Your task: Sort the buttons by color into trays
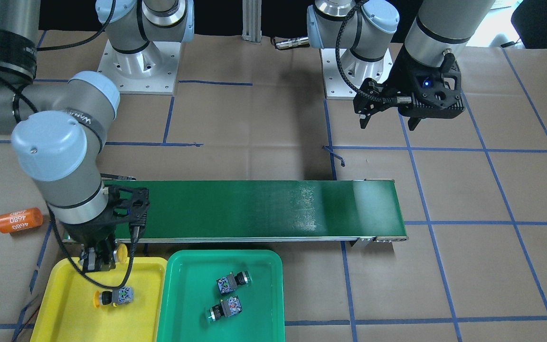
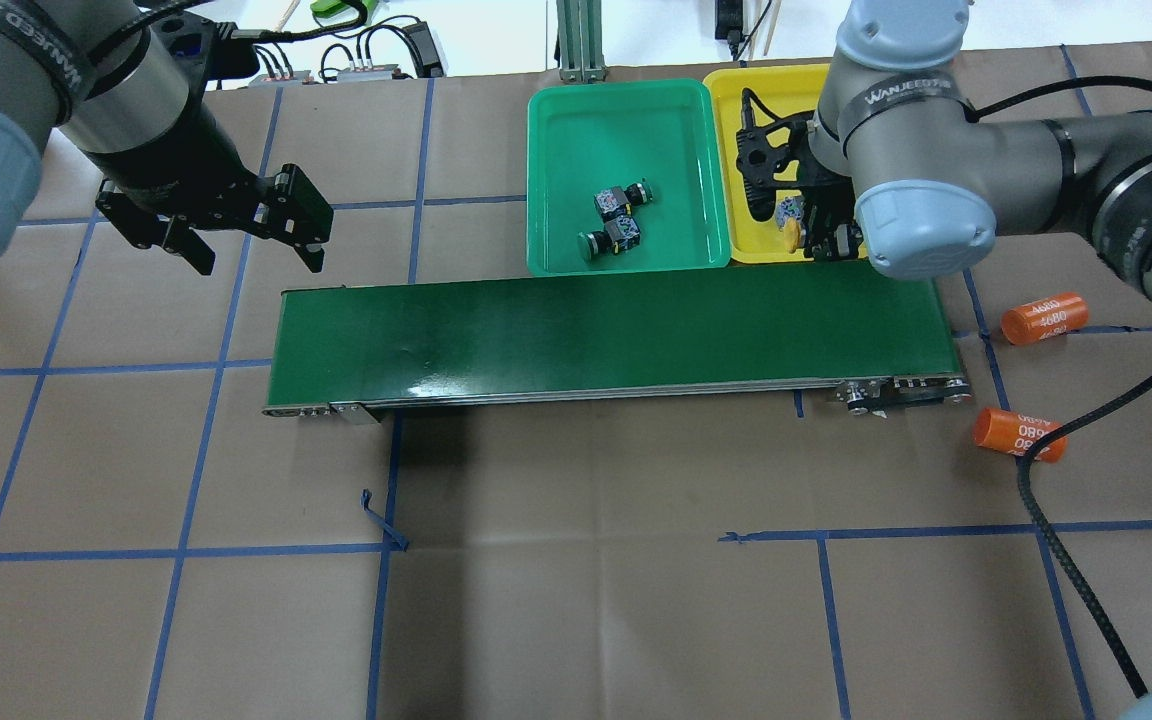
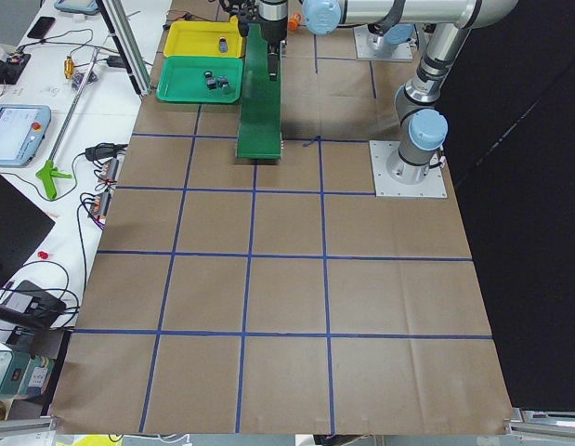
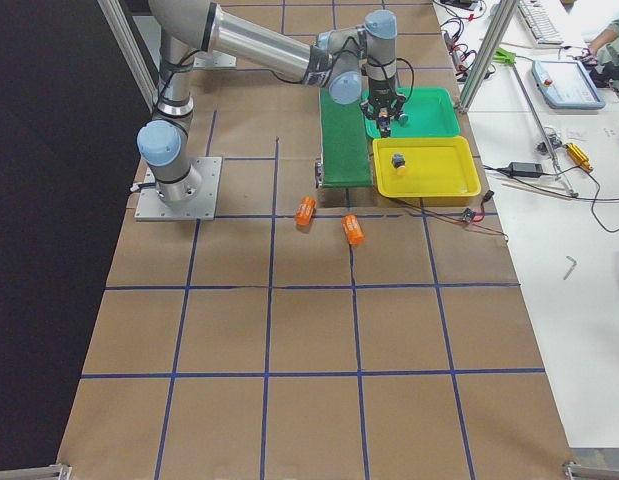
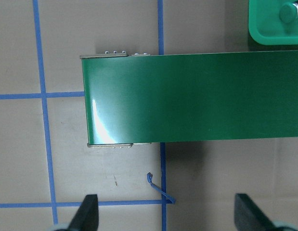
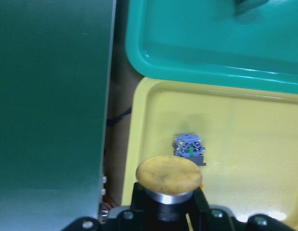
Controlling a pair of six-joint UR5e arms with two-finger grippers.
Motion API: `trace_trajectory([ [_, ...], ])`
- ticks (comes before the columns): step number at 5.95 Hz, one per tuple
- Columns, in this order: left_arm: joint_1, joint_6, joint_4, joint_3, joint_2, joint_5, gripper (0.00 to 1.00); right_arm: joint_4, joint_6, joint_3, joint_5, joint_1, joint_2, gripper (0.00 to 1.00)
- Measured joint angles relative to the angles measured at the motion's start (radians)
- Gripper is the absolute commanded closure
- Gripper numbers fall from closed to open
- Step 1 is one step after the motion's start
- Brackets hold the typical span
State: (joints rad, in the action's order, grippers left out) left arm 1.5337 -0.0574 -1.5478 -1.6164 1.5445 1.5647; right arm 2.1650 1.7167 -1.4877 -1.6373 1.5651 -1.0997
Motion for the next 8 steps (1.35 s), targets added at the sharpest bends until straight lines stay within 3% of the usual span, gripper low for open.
trace_trajectory([
  [1,-0.001,0.000,0.000,0.001,0.000,-0.001,0.02,0.005,0.021,0.118,0.005,-0.014,0.121,0.78],
  [2,-0.001,0.000,0.000,0.001,0.000,-0.001,0.02,0.037,0.027,0.206,0.010,-0.019,0.230,0.35],
  [3,-0.002,-0.001,0.000,0.001,0.000,-0.002,0.02,0.080,0.024,0.255,0.014,-0.020,0.308,0.00],
  [5,-0.003,-0.001,0.000,0.001,0.000,0.000,0.02,0.078,-0.021,0.275,0.012,-0.020,0.312,0.00],
  [8,-0.002,-0.001,0.000,0.002,-0.001,0.002,0.02,-0.232,-0.420,0.212,0.010,-0.011,0.096,0.00],
])
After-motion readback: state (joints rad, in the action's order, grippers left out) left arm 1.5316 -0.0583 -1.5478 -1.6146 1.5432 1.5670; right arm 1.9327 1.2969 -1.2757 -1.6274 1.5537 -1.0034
